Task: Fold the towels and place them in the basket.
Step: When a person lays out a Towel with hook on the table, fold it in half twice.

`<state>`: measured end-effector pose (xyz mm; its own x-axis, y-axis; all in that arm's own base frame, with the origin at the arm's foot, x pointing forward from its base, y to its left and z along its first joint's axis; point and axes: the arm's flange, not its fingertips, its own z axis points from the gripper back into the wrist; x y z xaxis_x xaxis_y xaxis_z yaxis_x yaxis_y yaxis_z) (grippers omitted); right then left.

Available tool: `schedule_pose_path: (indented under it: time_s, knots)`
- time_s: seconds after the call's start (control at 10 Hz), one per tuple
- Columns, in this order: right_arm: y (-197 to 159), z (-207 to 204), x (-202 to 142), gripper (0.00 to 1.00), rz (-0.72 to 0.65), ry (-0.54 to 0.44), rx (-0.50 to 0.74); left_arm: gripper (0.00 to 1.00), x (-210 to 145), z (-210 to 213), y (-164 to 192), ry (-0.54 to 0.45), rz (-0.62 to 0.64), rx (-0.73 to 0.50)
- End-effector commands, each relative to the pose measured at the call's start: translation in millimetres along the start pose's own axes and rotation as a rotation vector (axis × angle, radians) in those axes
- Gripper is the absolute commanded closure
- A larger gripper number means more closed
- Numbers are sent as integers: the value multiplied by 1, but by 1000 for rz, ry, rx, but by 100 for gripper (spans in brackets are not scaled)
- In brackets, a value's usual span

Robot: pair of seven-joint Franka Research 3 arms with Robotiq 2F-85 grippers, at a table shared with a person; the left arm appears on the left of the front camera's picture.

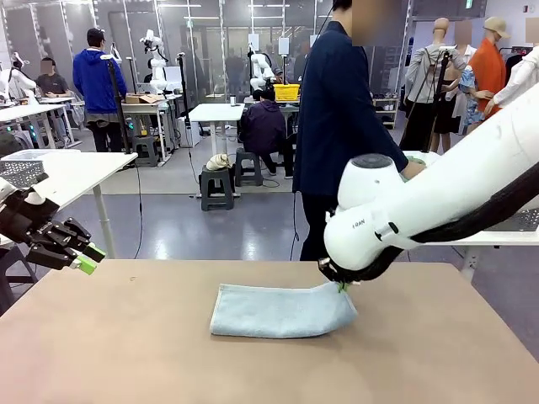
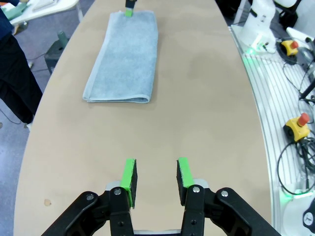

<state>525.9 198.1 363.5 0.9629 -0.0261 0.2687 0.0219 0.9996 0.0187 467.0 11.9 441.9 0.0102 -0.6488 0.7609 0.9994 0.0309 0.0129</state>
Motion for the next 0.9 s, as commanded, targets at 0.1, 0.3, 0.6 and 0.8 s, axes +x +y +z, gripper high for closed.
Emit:
schedule_pose_path:
  time_s: [0.1,0.3,0.6,0.8]
  knots:
    - [63,45,6,100,29,-22,-48,56,0,1,0,-4,-3,1]
    - [127,59,8,100,31,27,-59,56,0,1,0,-4,-3,1]
    - [214,56,-2,100,-25,91,-54,56,0,1,0,-4,-3,1]
    - [241,35,6,100,-144,100,-64,56,0,1,0,-4,-3,1]
